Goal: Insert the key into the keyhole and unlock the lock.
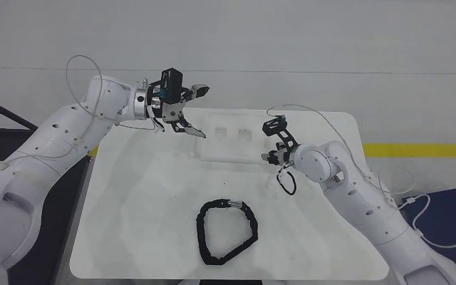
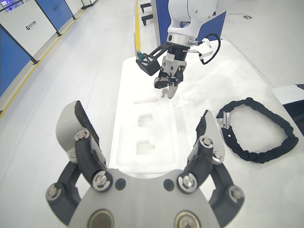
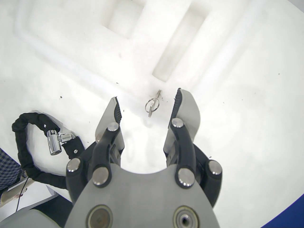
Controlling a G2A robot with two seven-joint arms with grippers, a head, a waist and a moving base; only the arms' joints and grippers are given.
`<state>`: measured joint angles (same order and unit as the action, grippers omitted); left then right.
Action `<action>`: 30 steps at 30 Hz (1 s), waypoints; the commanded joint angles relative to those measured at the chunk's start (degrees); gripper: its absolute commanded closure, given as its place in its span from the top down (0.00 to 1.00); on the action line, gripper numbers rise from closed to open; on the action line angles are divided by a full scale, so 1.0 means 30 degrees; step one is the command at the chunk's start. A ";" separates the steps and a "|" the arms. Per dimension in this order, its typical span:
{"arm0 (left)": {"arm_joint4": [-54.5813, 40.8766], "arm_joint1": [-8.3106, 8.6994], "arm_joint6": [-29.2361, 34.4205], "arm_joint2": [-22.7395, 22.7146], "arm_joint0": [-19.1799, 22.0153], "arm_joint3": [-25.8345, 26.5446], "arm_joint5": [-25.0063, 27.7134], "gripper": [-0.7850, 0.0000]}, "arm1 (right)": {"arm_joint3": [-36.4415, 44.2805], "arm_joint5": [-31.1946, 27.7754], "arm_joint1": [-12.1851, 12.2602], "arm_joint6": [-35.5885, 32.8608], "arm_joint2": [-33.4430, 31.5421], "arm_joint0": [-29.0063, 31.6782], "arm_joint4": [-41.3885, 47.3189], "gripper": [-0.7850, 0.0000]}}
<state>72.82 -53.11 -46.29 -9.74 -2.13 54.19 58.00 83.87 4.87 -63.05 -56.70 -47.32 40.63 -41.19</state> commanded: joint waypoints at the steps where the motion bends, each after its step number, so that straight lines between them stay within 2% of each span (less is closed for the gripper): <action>1: 0.0001 0.0000 0.0000 0.0000 0.0000 0.0000 0.0000 1.00 | -0.0127 0.0068 -0.0051 0.0059 0.0011 0.0031 -0.0036 0.44; 4: 0.0001 0.0000 0.0000 0.0000 0.0000 0.0000 0.0000 1.00 | -0.0365 0.0148 -0.0133 0.0157 0.0010 0.0065 -0.0049 0.41; 5: 0.0001 0.0000 0.0000 0.0000 0.0000 0.0000 0.0000 1.00 | -0.0405 0.0154 -0.0160 0.0177 0.0013 0.0059 -0.0072 0.36; 10: 0.0001 0.0000 0.0000 0.0000 0.0000 0.0000 0.0000 1.00 | -0.0525 0.0372 -0.0277 0.0087 0.0008 0.0004 -0.0345 0.24; 14: 0.0001 0.0000 0.0000 0.0000 0.0000 0.0000 0.0000 1.00 | -0.0672 0.0421 -0.0346 -0.0008 -0.0049 -0.0005 -0.0550 0.00; 30: 0.0001 0.0000 0.0000 0.0000 0.0000 0.0000 0.0000 1.00 | -0.0270 0.0213 -0.0553 -0.0669 -0.0549 -0.0493 -0.1474 0.00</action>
<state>72.82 -53.11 -46.29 -9.74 -2.13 54.19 58.00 82.84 5.56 -64.73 -58.46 -48.76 39.23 -45.39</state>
